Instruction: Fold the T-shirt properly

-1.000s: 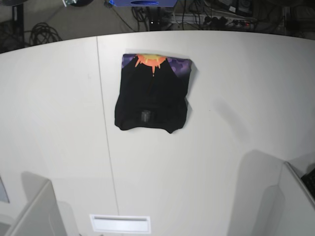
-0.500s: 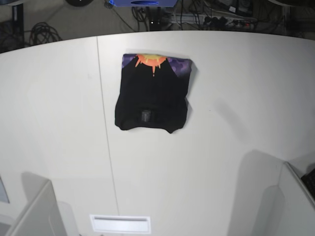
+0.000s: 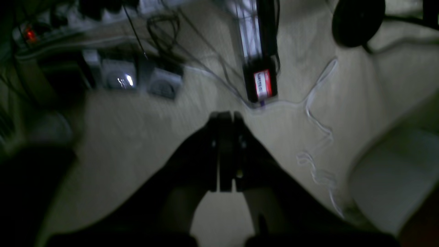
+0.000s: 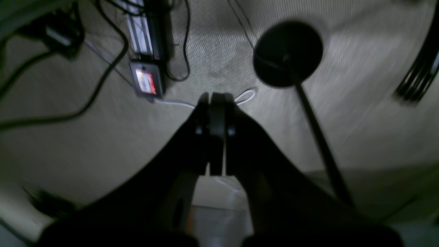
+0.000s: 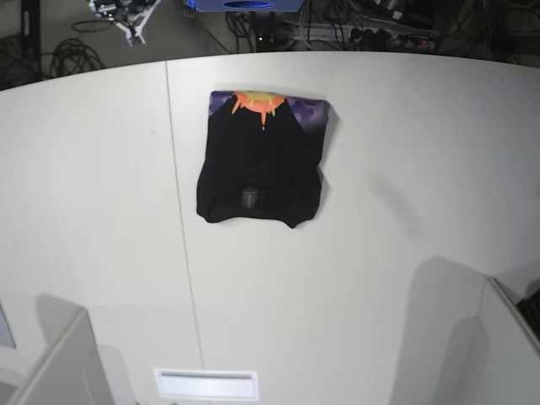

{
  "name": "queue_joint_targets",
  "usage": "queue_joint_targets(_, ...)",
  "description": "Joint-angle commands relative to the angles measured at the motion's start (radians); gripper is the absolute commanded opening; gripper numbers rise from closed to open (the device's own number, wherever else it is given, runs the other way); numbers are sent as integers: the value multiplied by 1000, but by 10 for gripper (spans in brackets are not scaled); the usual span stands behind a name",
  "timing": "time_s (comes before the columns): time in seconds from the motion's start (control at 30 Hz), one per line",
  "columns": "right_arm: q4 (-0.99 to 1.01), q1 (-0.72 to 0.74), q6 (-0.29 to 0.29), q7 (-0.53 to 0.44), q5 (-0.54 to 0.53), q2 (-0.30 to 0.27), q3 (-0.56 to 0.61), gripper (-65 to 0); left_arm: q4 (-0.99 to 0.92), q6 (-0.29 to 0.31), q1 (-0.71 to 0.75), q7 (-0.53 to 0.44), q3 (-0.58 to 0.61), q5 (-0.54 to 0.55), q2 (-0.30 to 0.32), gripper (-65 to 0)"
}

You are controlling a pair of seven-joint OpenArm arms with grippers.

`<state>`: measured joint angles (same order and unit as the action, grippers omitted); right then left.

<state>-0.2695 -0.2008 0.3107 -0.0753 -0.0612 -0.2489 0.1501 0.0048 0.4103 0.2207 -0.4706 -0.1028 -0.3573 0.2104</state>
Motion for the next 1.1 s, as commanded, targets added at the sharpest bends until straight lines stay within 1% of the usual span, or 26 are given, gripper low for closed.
queue_joint_targets(0.0, 8, -19, 5, -1, 4, -7, 49, -650, -5, 5, 13, 3, 1, -3, -2, -650)
queue_joint_targets(0.07, 8, -16, 2, -22, 4, 0, 150, -650, -5, 5, -5, 5, 1, -1, -12, -650)
queue_joint_targets(0.13, 9, 4, 2, -39, 4, 23, 243, -650, -5, 3, -13, 42, -1, -1, -32, -650)
queue_joint_targets(0.17, 9, 13, 0, -39, 2, 30, 277, -650, -5, -4, -19, 68, -1, -1, -44, -650)
queue_joint_targets(0.23, 9, 34, 0, -39, 1, 41, 308, -650, -5, -47, -25, 100, -1, -1, -65, -650)
queue_joint_targets(0.33, 11, 56, 0, -39, 1, 64, 312, -650, 4, -118, -30, 118, -1, -1, -81, -650)
queue_joint_targets(0.37, 11, 59, 0, -39, 1, 72, 312, -650, 2, -130, -31, 118, -1, -1, -81, -650)
queue_joint_targets(0.5, 11, 59, 0, -41, -1, 79, 311, -650, 2, -133, -31, 118, 10, -4, -82, -650)
queue_joint_targets(0.6, 11, 57, -2, -47, -1, 101, 311, -650, 5, -133, -36, 118, 12, -12, -78, -650)
queue_joint_targets(0.7, 11, 57, -2, -47, -1, 105, 311, -650, 5, -133, -54, 115, 13, -12, -79, -650)
queue_joint_targets(1.07, 11, 60, -2, -47, -1, 99, 311, -650, 42, -133, -54, 112, 12, -9, -81, -650)
